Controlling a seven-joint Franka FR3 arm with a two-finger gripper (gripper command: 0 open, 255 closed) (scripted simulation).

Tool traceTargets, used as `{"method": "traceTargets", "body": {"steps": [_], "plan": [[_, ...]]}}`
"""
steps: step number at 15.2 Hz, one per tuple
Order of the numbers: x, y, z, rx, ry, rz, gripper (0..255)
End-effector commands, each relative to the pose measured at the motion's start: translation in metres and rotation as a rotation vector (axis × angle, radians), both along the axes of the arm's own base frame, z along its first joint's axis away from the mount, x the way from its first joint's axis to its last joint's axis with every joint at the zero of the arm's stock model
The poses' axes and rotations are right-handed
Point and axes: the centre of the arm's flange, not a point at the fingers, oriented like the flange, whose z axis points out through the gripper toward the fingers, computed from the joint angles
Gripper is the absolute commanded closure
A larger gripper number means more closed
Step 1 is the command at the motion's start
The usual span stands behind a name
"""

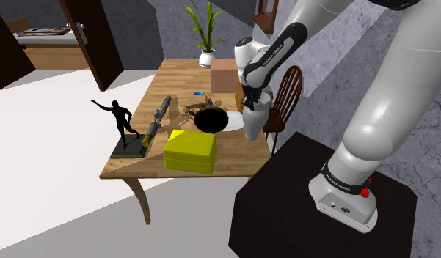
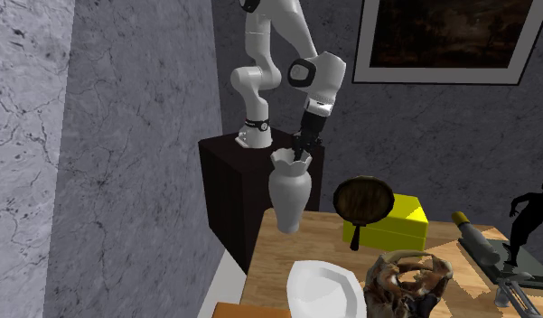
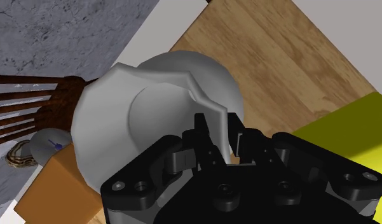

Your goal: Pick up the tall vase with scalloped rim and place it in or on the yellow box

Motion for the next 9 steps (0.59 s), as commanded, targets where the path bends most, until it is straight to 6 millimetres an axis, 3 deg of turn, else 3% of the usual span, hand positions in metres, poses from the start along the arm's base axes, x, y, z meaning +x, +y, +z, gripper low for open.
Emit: {"method": "traceTargets", "body": {"steps": [1,9], "plan": [[0.000,0.000,0.011,0.000,-0.001,0.000,255],[0.000,0.000,0.053,0.000,-0.001,0.000,255]]}}
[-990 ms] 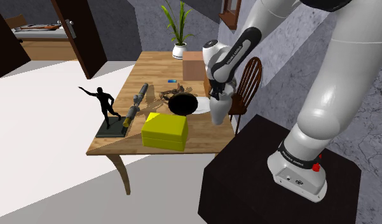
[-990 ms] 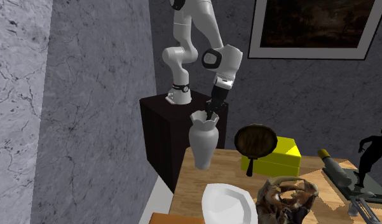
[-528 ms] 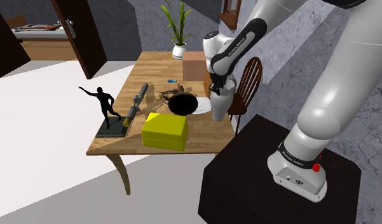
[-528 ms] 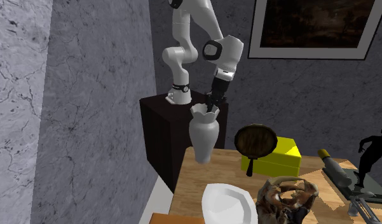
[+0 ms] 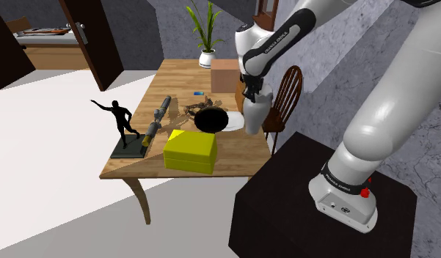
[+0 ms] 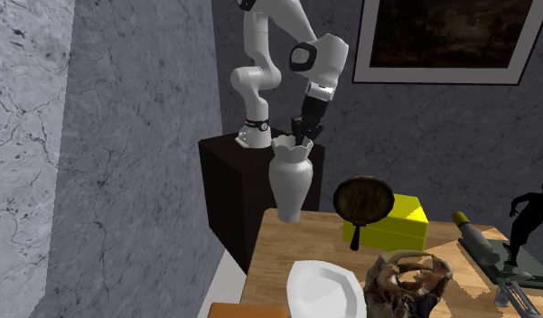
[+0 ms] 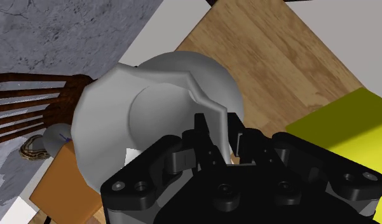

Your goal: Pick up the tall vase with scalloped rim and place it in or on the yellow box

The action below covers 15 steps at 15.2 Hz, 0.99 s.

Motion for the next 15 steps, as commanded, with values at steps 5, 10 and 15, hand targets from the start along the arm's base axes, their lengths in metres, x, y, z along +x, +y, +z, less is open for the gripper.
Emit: {"method": "traceTargets", "body": {"steps": [5,10,15], "plan": [[0.000,0.000,0.032,0.000,-0.001,0.000,255],[0.000,0.000,0.058,0.000,-0.001,0.000,255],[0.000,0.000,0.084,0.000,-0.001,0.000,255]]}}
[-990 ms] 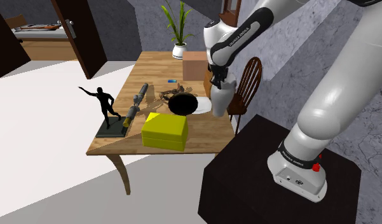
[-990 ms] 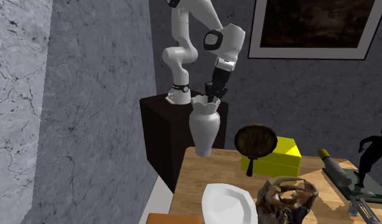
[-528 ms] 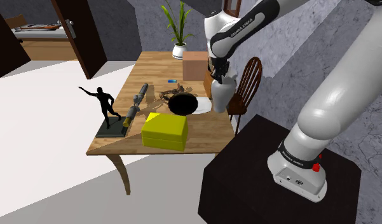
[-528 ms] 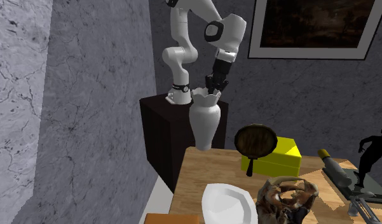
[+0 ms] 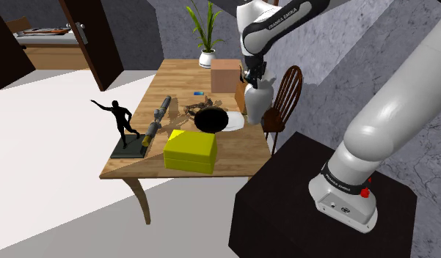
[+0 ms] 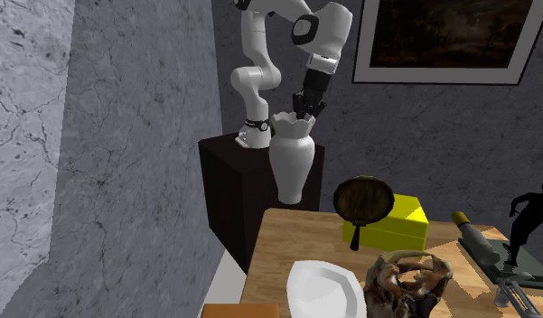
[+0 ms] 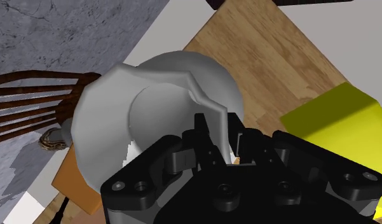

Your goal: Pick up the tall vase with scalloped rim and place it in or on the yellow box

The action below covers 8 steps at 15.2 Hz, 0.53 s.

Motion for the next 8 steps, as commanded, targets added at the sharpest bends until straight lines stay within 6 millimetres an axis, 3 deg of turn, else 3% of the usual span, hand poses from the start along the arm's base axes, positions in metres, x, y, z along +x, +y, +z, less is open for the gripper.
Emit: {"method": "traceTargets", "body": {"steps": [1,3,8], "plan": [[0.000,-0.001,0.012,0.000,-0.001,0.000,255],[0.000,-0.001,0.022,0.000,-0.001,0.000,255],[0.030,0.055,0.041,0.000,-0.001,0.000,255]]}}
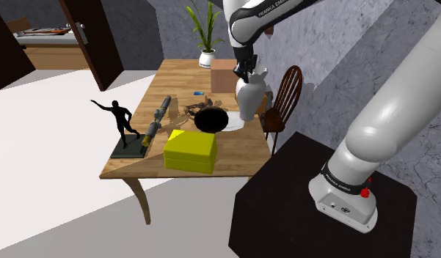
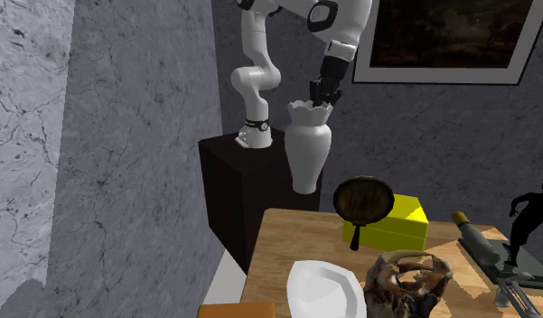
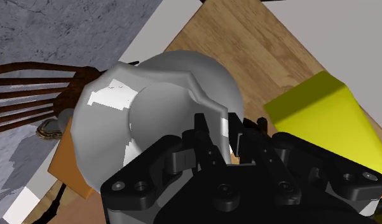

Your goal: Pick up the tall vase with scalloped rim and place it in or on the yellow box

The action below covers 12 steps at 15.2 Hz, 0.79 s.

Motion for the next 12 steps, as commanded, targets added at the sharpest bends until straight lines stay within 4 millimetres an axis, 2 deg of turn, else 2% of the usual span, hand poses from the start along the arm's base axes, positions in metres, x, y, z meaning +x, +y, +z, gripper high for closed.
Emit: {"method": "traceTargets", "body": {"steps": [1,12], "plan": [[0.010,0.021,0.010,0.000,-0.001,0.000,255],[0.076,0.144,0.052,0.000,-0.001,0.000,255]]}}
